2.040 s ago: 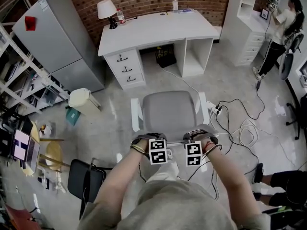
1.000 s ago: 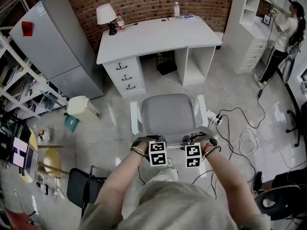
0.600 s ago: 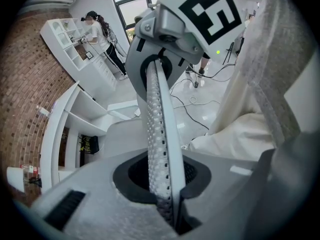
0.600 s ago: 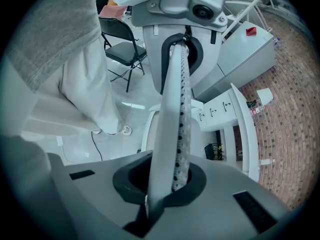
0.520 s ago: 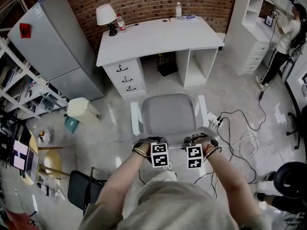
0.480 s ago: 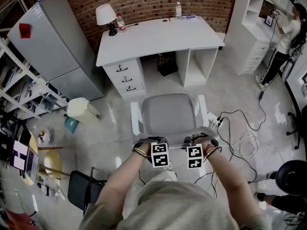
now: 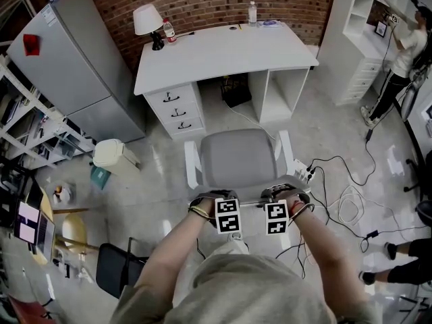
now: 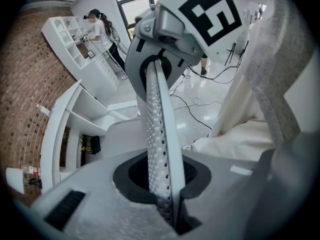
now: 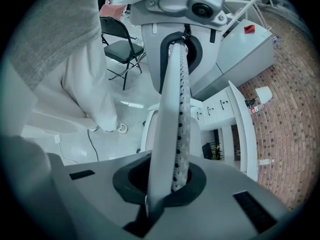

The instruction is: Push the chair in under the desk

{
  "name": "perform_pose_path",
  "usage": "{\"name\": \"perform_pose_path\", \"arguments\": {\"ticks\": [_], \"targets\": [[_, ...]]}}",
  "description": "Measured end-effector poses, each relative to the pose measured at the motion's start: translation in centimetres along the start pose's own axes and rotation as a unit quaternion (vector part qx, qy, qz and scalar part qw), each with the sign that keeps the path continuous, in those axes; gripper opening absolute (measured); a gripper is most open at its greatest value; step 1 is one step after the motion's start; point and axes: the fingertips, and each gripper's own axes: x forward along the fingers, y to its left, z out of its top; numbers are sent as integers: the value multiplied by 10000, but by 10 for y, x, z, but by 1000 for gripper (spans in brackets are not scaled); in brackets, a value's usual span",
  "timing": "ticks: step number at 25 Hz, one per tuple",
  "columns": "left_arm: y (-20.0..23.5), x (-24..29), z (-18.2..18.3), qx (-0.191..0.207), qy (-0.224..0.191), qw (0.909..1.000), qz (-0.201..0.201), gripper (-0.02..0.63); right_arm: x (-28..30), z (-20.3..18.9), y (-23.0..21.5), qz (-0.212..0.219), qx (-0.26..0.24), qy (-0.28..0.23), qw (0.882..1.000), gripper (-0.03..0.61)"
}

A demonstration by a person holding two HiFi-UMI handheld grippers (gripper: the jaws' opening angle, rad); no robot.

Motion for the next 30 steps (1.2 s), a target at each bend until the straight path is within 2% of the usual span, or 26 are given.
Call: {"name": "perform_pose_path", "arguments": {"ticks": [30], "targets": [[82,14,-5,115,-12,9999,30,51,28,-27,-73,-126,86,64,9999,14]]}}
